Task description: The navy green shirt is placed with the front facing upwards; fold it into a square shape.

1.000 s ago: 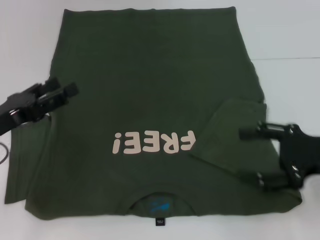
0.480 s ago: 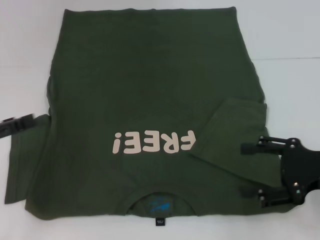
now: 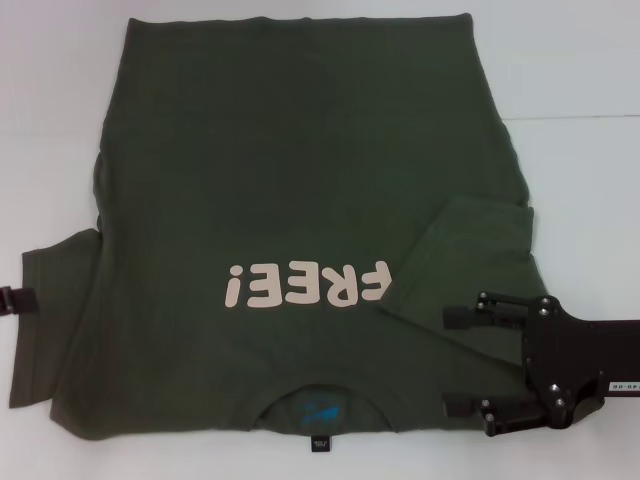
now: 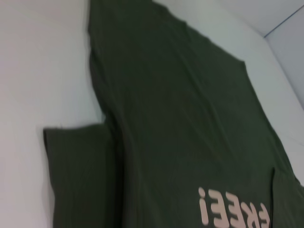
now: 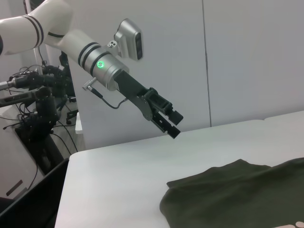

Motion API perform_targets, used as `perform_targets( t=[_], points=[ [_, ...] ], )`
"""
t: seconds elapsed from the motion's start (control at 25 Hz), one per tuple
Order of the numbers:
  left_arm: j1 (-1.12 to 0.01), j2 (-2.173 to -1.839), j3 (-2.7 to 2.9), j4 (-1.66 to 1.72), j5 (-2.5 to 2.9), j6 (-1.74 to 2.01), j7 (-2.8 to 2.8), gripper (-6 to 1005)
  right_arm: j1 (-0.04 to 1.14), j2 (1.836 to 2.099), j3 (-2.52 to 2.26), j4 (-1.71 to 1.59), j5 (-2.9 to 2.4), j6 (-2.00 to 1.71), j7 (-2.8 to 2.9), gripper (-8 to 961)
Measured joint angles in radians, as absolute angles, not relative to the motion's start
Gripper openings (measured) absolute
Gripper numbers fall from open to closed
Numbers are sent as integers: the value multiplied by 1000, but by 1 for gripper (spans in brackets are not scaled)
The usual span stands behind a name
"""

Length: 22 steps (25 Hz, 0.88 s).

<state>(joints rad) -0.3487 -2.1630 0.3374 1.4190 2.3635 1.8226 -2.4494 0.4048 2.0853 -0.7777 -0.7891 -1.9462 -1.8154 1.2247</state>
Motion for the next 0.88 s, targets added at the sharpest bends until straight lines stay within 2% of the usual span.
perform_targets(
  t=[0.88],
  points=[
    [-380, -2151, 342, 1232, 2529, 1715, -2447, 859, 428, 2086, -782, -722, -1947, -1775, 1201, 930]
  ],
)
